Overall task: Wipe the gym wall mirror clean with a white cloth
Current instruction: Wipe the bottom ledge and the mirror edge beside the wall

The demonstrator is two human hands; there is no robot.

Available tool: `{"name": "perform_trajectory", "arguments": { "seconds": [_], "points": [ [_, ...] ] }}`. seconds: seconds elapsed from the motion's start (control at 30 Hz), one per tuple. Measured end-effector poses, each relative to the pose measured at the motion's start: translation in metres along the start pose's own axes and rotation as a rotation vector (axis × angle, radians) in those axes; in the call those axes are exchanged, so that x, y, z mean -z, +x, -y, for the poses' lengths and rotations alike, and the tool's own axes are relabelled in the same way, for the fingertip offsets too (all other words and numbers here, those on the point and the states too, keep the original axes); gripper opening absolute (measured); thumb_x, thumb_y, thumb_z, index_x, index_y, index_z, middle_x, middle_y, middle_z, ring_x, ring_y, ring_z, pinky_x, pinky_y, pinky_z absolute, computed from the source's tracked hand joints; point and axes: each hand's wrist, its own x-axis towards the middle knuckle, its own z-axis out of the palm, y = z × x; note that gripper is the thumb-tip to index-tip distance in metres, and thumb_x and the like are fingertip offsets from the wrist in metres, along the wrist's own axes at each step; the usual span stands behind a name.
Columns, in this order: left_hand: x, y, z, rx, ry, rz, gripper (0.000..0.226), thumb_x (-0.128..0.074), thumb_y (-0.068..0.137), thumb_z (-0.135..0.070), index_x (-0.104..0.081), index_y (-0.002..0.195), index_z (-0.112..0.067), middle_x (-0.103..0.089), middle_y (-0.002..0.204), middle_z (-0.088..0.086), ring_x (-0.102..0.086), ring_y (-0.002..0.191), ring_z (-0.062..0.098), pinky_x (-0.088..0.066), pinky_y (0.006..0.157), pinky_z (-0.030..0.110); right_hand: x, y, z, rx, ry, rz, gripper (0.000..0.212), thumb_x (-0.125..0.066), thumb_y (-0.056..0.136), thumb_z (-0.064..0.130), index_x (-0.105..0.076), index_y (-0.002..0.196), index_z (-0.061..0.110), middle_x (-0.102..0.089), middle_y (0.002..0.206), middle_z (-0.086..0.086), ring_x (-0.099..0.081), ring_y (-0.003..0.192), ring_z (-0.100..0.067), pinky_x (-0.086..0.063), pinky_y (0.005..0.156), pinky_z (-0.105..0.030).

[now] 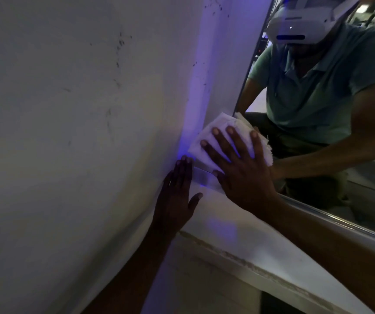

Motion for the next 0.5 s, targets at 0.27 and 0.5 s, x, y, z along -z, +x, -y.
{"name": "perform_trajectory", "arguments": {
  "seconds": [0.27,0.5],
  "points": [
    [0.005,0.004,-0.002,0.005,-0.055,-0.051,0.069,-0.049,0.103,-0.038,-0.039,0.158,0.003,-0.038,0.166,0.018,-0.039,0.153,0.03,-0.041,0.118,0.042,0.015,0.027,-0.021,0.023,-0.005,-0.031,0.08,-0.054,0.093,0.013,-0.026,0.168,0.021,-0.02,0.175,-0.01,-0.015,0.162,-0.034,0.013,0.127,-0.059],
    [0.063,0.037,-0.041,0.222,-0.098,-0.217,0.042,-0.05,0.098,-0.029,-0.076,0.125,-0.011,-0.079,0.114,0.008,-0.078,0.084,0.028,-0.059,0.065,0.032,0.059,0.052,-0.037,0.011,0.207,-0.129,0.063,-0.052,0.093,0.007,-0.05,0.156,0.009,-0.045,0.163,-0.015,-0.032,0.156,-0.04,-0.006,0.129,-0.062]
  ]
}}
